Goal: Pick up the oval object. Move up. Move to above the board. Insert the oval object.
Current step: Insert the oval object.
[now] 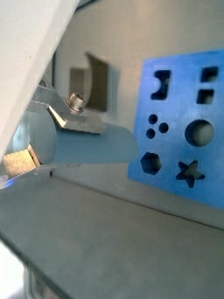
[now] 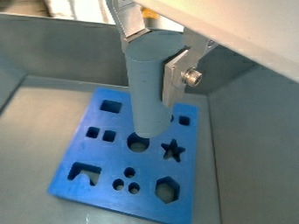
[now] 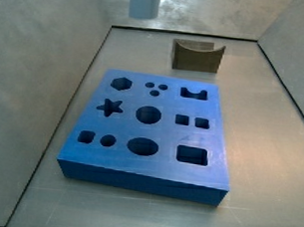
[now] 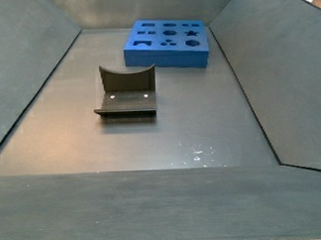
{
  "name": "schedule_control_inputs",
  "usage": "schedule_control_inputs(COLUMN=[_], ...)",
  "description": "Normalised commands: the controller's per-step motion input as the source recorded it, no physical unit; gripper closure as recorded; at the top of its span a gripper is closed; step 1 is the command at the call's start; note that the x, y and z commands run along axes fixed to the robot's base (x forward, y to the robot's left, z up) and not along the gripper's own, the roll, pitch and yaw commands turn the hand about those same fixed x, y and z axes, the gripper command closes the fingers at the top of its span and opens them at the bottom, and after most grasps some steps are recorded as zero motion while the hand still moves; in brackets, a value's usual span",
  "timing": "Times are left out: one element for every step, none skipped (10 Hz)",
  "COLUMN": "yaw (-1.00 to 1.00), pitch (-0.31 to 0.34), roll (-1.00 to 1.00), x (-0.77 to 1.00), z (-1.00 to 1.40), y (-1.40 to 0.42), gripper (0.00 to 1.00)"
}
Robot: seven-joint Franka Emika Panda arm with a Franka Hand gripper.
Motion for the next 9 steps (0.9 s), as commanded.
schedule_control_inputs(yaw=[-1.0,-1.0,-1.0,-1.0,-1.0,-0.49,-0.35,-0.35,-0.34], pitch=[0.0,0.0,-0.001,-0.003,-0.026,-0.059,-0.057,-0.056,-0.049], roll=[0.0,0.0,0.0,0.0,0.0,-0.01,-0.02,-0.02,-0.02], x=[0.0,0.0,0.0,0.0,0.0,0.12,0.23,0.23,0.24], z=[-0.37,-0.37,-0.38,-0.39,-0.43,-0.24,-0.22,-0.21,-0.22], y=[0.0,0.0,0.0,0.0,-0.04,-0.59,-0.68,-0.67,-0.68], gripper=[1.0,1.0,1.0,1.0,1.0,1.0,1.0,1.0,1.0])
